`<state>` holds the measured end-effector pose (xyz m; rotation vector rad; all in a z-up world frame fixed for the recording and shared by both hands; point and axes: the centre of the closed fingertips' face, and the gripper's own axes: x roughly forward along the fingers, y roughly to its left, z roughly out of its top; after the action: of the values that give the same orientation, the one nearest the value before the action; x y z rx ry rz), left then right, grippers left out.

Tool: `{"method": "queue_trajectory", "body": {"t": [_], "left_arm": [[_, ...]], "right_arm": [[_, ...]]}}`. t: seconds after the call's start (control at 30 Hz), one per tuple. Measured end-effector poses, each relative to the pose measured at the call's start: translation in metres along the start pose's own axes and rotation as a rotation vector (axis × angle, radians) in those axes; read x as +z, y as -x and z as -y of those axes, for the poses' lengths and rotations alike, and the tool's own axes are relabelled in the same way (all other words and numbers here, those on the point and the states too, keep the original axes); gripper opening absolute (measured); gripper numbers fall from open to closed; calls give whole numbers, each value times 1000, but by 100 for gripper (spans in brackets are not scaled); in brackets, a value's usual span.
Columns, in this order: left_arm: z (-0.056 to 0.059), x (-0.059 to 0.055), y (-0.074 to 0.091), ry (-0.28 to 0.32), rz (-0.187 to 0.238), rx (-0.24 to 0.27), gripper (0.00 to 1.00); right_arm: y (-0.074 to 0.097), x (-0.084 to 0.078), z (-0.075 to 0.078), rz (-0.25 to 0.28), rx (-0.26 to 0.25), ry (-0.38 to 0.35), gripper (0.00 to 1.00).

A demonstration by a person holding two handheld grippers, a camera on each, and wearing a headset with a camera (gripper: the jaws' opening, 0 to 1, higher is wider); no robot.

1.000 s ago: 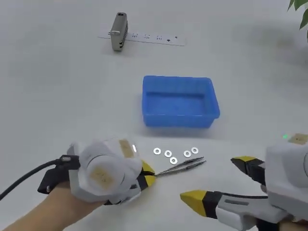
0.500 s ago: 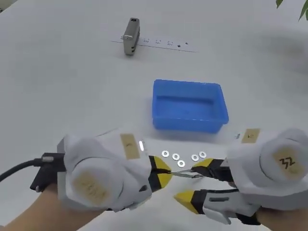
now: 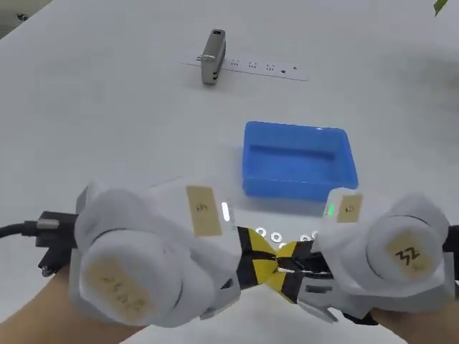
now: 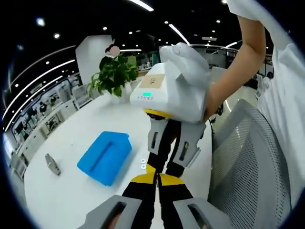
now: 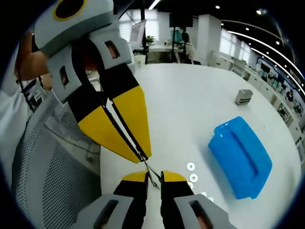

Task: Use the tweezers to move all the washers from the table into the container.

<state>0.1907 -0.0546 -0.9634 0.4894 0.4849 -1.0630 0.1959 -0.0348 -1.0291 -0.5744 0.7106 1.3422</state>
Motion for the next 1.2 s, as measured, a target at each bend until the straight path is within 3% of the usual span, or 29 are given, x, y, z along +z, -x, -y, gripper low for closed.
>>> {"method": "queue_trajectory", "body": {"t": [0.17,0.23,0.3,0.37,0.5,0.57,0.6,0.8,0.93,1.03,1.2], "left_arm": [[-21,3,1,56,36,65,0],[-31,8,2,130,93,110,9],[-40,6,6,216,124,160,14],[-48,3,14,233,143,223,20],[-49,-9,28,304,140,304,38],[-45,-19,37,329,127,348,49],[-40,-25,42,329,110,363,50],[-23,-56,63,428,61,466,62],[-22,-76,81,416,2,573,71],[-27,-85,90,350,-60,638,71],[-36,-81,94,292,-43,702,75]], "right_arm": [[1,9,9,25,-30,26,4],[2,11,17,41,-59,30,4],[4,14,26,65,-90,10,4],[5,15,35,85,-118,-21,4],[8,21,52,168,-173,-146,4],[9,23,60,211,-186,-222,4],[8,23,64,223,-194,-248,4],[2,21,77,230,-221,-265,4],[0,23,81,258,-211,-326,4],[-3,24,80,252,-216,-322,5],[-8,24,82,244,-215,-332,5]]}}
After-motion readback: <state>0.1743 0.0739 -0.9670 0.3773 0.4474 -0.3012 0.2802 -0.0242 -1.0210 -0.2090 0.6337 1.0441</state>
